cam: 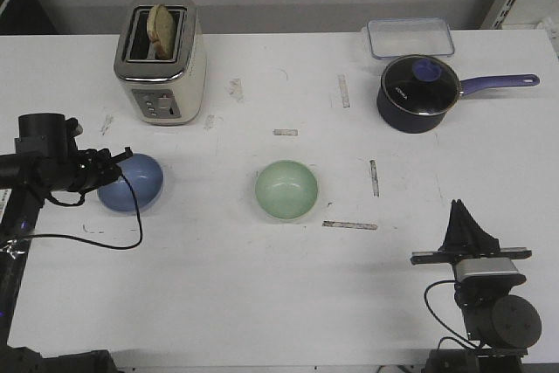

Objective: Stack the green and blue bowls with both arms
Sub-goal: 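Reach the left gripper forward and grasp the rim of the light blue bowl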

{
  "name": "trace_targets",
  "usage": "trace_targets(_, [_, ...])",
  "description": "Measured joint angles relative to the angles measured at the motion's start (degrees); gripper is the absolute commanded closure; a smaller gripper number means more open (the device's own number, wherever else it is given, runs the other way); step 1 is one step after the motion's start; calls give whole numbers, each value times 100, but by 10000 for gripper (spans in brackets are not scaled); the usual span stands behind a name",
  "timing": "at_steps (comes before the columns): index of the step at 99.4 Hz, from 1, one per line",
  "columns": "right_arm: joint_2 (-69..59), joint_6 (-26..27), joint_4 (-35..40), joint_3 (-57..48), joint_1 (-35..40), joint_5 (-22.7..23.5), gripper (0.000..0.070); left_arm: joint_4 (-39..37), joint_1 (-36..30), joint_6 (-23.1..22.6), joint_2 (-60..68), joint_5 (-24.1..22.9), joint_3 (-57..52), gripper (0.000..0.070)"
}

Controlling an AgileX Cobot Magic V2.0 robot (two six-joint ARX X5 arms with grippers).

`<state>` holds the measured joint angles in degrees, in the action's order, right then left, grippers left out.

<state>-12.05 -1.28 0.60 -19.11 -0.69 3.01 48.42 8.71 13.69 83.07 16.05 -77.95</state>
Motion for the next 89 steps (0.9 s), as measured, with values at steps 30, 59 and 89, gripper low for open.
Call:
trace_targets(30, [0, 0, 0, 0, 0, 0, 687, 131, 654, -264, 302, 24, 0, 323])
trace_targets(59, [0, 0, 0, 0, 0, 2, 688, 129, 710, -525, 940, -260, 0, 335])
trace_targets(89, [0, 0, 0, 0, 0, 0, 687, 83, 590, -586, 1530, -262, 0, 643])
